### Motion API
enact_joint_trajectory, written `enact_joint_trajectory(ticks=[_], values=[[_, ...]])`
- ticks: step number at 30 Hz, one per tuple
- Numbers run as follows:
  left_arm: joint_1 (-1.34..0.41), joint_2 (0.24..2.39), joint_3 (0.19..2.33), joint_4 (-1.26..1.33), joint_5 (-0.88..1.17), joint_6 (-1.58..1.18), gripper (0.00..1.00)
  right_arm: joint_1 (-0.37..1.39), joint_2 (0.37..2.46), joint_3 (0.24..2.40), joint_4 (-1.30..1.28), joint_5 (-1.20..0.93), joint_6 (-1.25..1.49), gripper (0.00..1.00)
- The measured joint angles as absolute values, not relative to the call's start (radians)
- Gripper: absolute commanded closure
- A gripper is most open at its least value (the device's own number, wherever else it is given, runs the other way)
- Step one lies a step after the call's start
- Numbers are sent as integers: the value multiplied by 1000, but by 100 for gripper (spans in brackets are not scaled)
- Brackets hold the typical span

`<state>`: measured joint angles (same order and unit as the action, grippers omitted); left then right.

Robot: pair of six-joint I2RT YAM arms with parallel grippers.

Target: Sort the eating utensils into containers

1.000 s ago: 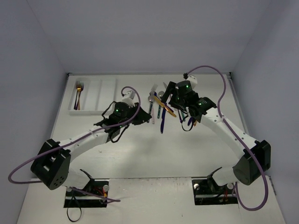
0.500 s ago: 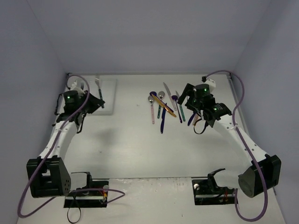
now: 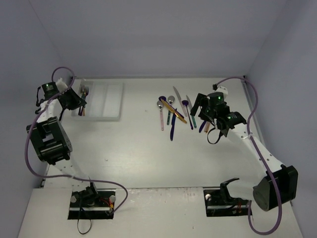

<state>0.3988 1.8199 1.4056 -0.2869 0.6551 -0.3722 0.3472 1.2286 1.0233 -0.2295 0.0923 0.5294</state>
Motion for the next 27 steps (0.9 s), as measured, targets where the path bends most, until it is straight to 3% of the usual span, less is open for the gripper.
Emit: enact_joint_trajectory(ticks=[5,14,27], values=[[399,1940,1472,-326,631,-305,99,340,1253,1021,-229,83,508,18],[399,2047,1581,-372,535,-224,70,336,1262,1001,-227,79,493,18],[392,2024,1554,-348,441,-222,54,319,1266,955,-229,103,497,24]])
